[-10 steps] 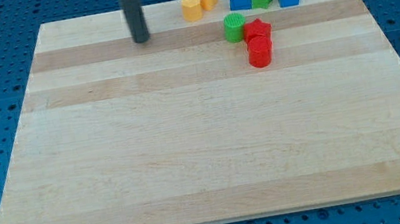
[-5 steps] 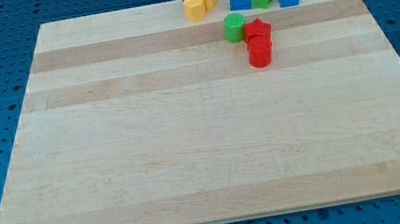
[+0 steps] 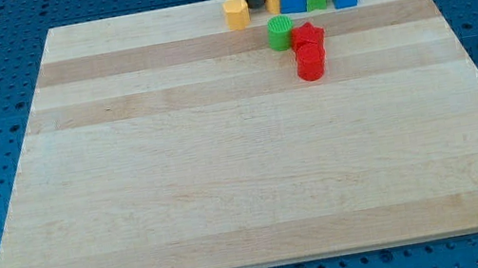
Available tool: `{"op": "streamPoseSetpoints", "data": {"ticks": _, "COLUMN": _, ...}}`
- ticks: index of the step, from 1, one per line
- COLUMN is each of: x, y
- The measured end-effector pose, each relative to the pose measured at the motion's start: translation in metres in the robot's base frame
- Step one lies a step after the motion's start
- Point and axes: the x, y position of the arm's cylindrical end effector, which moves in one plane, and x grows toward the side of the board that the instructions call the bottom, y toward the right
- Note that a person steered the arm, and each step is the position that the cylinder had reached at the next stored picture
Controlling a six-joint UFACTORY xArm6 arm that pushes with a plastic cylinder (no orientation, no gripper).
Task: Move the yellow hexagon to the top left
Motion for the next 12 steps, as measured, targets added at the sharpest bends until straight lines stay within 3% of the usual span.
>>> {"op": "streamPoseSetpoints", "data": {"ticks": 2, "x": 0.003, "y": -0.051}}
{"op": "streamPoseSetpoints", "data": {"ticks": 6, "x": 0.116, "y": -0.053}}
{"op": "streamPoseSetpoints", "data": {"ticks": 7, "x": 0.125, "y": -0.084}}
{"op": "streamPoseSetpoints", "data": {"ticks": 8, "x": 0.109, "y": -0.108}}
{"op": "streamPoseSetpoints", "data": {"ticks": 10, "x": 0.112, "y": -0.05}}
{"op": "streamPoseSetpoints", "data": {"ticks": 12, "x": 0.073, "y": -0.097}}
